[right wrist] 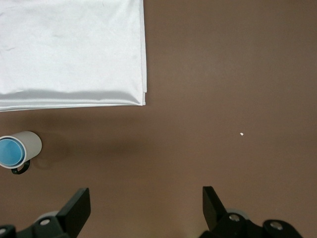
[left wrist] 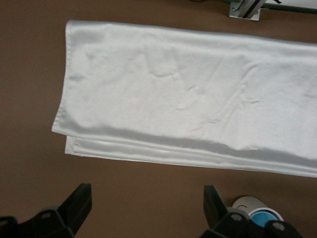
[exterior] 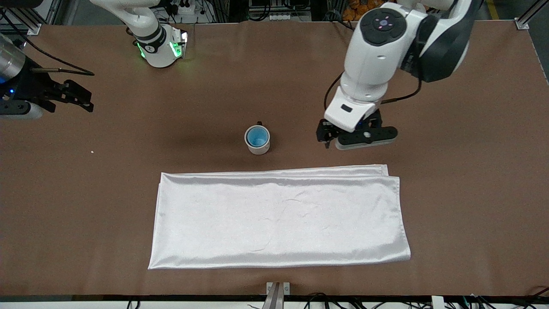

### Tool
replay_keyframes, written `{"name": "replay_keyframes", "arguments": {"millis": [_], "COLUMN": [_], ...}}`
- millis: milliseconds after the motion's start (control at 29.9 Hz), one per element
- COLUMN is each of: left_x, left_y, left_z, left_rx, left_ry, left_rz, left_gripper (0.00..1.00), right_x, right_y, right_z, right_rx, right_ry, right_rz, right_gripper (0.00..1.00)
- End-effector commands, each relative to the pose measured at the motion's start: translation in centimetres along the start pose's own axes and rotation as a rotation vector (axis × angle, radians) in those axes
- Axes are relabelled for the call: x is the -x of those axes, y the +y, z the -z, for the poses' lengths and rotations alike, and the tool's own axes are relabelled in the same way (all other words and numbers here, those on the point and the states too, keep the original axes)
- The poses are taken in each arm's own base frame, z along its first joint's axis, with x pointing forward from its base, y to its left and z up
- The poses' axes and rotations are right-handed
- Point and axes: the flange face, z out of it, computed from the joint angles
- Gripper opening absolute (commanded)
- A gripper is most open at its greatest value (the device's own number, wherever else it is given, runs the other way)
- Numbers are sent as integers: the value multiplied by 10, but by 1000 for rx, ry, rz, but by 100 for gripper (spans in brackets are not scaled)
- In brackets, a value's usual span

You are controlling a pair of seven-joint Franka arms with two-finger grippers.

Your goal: Place blue cup into white mug on table

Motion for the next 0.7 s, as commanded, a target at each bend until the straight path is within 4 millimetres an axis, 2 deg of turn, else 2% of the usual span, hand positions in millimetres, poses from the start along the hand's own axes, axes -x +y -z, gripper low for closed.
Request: {"name": "replay_keyframes", "arguments": {"millis": [0, 234, 501, 668], "left_x": [-19, -41, -58, -65], "left_y": [-59, -118, -175, -212], "left_z": [26, 49, 51, 62], "left_rx": [-22, 30, 11, 24], "left_ry": [-15, -35, -73, -69], "left_rz": [-30, 41, 61, 35], "left_gripper": [100, 100, 100, 100], "right_x": [1, 1, 1, 0], "right_y": [1, 4, 4, 4], "right_z": [8, 8, 7, 5], "right_rx": [0, -22, -25, -28], "right_ry": [13, 10, 7, 3], "right_rz": [-2, -16, -16, -26], "right_gripper": [100, 100, 100, 100]}}
